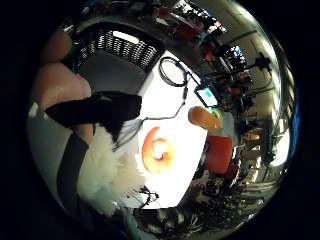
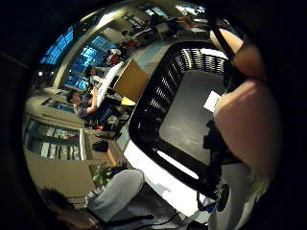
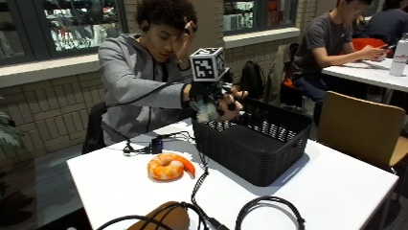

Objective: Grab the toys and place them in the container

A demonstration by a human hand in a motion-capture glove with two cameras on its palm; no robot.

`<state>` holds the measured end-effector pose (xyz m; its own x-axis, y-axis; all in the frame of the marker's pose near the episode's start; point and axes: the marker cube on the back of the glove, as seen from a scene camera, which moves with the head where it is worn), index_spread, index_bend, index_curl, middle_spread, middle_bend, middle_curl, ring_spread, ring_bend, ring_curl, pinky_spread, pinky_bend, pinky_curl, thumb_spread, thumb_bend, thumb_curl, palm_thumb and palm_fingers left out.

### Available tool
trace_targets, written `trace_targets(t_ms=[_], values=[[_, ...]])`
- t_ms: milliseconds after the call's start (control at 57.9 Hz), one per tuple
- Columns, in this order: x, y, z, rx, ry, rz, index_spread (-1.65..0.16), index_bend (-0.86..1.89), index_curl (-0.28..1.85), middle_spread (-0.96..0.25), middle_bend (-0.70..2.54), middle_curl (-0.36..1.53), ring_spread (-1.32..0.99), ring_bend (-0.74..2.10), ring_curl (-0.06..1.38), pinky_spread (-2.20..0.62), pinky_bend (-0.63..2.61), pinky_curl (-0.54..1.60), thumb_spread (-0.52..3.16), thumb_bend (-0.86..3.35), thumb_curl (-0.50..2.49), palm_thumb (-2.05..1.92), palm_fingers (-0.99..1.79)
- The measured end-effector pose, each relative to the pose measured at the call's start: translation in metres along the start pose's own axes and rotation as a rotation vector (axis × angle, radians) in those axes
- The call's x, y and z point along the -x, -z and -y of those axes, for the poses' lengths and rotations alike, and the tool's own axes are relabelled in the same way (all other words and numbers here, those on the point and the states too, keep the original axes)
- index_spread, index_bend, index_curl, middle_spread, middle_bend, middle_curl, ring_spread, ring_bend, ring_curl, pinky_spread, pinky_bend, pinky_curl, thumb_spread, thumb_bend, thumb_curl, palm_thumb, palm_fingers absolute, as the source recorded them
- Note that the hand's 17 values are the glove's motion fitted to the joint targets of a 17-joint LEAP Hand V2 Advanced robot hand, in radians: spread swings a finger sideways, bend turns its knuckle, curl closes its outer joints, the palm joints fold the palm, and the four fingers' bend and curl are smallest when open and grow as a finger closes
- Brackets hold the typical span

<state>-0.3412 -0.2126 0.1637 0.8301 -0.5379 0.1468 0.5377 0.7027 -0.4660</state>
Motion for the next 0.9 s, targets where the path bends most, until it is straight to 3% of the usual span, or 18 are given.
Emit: trace_targets(t_ms=[259, 276, 328, 363, 691, 899], values=[[0.023, -0.030, 0.016, 0.177, 0.027, -0.018, -0.34, 0.15, 0.67, -0.20, 0.42, 0.58, -0.30, 0.83, 0.47, -0.26, 1.18, 0.45, 0.93, 0.12, 0.84, 0.76, 0.40], [0.023, -0.030, 0.015, 0.191, 0.029, -0.010, -0.34, 0.11, 0.65, -0.17, 0.35, 0.56, -0.26, 0.71, 0.43, -0.22, 1.23, 0.46, 0.99, 0.08, 0.80, 0.69, 0.15], [0.018, -0.026, 0.013, 0.194, 0.033, 0.011, -0.33, 0.08, 0.64, -0.12, 0.24, 0.53, -0.18, 0.59, 0.44, -0.13, 1.32, 0.50, 1.07, -0.02, 0.72, 0.52, -0.24], [0.012, -0.022, 0.010, 0.176, 0.033, 0.019, -0.33, 0.02, 0.57, -0.10, 0.18, 0.50, -0.14, 0.50, 0.40, -0.09, 1.34, 0.48, 1.11, -0.07, 0.67, 0.41, -0.31], [-0.122, 0.005, -0.067, 0.146, -0.169, 0.034, -0.32, 0.08, 0.31, -0.06, 0.18, 0.41, -0.04, 0.53, 0.35, 0.03, 1.26, 0.40, 1.25, -0.02, 0.46, 0.19, -0.12], [-0.191, -0.065, -0.121, 0.430, -0.386, 0.006, -0.31, 0.07, 0.23, -0.05, 0.16, 0.39, -0.02, 0.48, 0.33, 0.05, 1.27, 0.39, 1.22, -0.03, 0.41, 0.14, -0.20]])
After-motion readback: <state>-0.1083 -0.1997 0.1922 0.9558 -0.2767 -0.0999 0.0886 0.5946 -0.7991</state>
